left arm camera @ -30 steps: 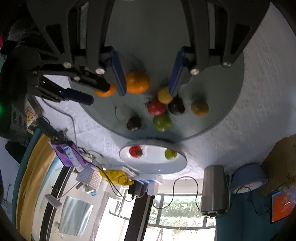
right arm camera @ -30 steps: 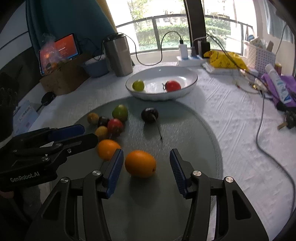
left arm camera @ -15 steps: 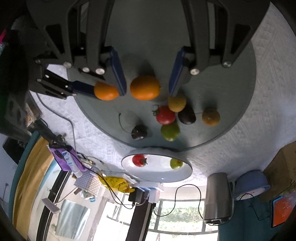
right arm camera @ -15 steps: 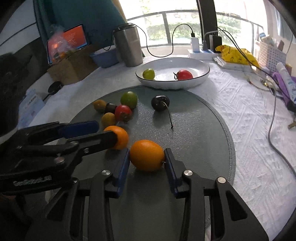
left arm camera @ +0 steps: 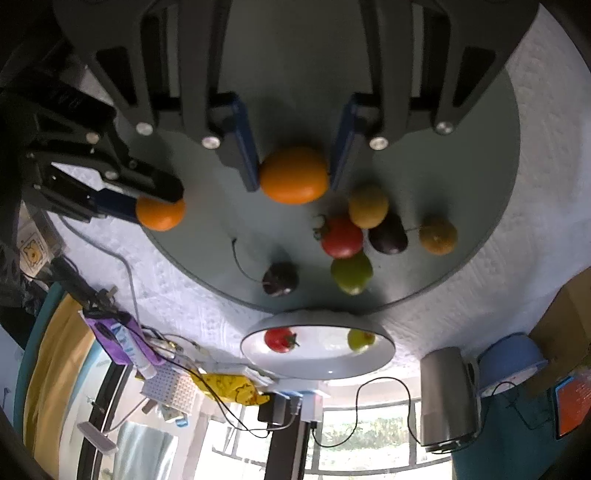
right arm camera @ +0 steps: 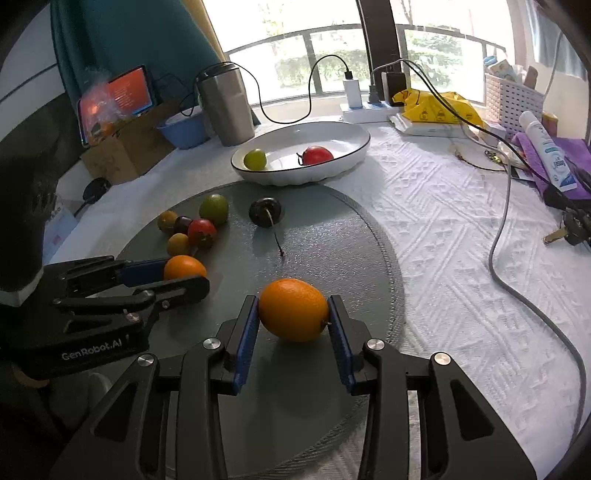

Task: Organize fruits
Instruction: 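Grasp an orange with the right tool while the left tool grasps another orange, then carry both oranges over the white bowl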

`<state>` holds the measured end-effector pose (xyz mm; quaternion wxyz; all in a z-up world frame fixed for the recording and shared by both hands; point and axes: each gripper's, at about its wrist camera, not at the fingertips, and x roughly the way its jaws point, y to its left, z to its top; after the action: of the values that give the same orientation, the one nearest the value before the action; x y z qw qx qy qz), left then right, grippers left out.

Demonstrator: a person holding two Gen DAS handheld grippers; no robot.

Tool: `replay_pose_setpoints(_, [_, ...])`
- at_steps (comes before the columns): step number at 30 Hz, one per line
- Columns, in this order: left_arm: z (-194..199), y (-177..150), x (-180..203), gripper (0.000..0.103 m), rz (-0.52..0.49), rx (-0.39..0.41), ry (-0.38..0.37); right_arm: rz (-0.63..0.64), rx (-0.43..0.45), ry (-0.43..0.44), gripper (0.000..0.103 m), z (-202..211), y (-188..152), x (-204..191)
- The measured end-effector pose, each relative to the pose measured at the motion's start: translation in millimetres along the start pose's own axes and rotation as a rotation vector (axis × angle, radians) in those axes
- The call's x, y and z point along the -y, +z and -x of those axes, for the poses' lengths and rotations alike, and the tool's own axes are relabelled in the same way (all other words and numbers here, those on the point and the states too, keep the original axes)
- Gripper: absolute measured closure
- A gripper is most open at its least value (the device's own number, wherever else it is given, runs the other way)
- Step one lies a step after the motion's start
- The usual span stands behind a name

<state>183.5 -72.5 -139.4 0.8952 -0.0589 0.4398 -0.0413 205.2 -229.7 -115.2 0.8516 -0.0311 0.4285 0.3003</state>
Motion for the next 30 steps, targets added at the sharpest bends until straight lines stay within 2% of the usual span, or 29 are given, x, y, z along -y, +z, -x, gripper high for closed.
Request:
replay_pose_setpoints(6, [4.8, 1.4, 1.5, 0.063, -0.003, 0.010, -0.020, 0.004, 0.001, -0.001, 0.063, 0.1, 1.9, -0.9])
replay_pose_setpoints(17, [24.6, 15.7, 0.6, 0.063, -0.036, 0.082, -0.042, 0.023, 0.013, -0.026, 0.063, 2.6, 20.0, -6.4])
replay_pose_setpoints(30, [33.9, 35.1, -23.2, 0.063, -0.039, 0.133, -0.048, 0.060, 0.020, -0.048, 0.063, -6.2, 51.0, -23.8])
